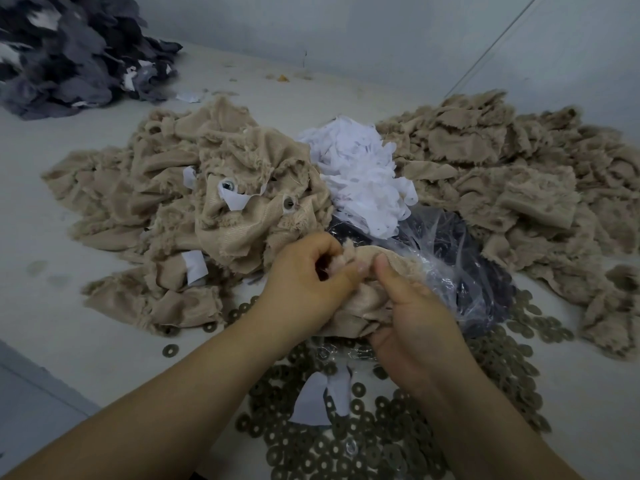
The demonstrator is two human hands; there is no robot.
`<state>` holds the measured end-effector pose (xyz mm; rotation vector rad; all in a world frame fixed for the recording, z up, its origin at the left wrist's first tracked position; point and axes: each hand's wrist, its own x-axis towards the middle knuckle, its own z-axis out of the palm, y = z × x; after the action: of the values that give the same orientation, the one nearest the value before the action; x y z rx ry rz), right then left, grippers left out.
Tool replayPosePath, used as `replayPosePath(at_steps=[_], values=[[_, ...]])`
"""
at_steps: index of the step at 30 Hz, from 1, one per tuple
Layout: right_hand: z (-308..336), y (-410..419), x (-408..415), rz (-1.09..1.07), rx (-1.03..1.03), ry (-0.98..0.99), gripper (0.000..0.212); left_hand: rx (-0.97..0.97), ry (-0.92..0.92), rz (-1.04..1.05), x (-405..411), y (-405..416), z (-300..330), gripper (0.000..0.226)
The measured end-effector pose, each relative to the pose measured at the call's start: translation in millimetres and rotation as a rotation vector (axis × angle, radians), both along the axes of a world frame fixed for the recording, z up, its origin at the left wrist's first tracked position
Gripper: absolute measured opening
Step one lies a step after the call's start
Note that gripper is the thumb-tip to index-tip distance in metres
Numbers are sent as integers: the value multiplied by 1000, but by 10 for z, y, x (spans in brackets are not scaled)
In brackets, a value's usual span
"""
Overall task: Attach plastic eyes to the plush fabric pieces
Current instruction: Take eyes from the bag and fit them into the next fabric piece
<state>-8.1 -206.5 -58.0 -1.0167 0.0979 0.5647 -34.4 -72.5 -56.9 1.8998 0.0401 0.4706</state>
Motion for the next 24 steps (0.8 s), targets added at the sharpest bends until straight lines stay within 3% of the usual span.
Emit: replayPosePath(at_steps=[10,13,15,24], values=[[3,12,11,-53,21,30,42,-201,-1,88,26,25,-34,40],[2,1,13,-50,73,63,44,41,13,95,3,33,-56,36],[3,-2,13,-40,114,90,44,102,18,136,11,34,-69,30],[2,43,17,-85,164,132,43,-179,41,117,37,67,-84,40]])
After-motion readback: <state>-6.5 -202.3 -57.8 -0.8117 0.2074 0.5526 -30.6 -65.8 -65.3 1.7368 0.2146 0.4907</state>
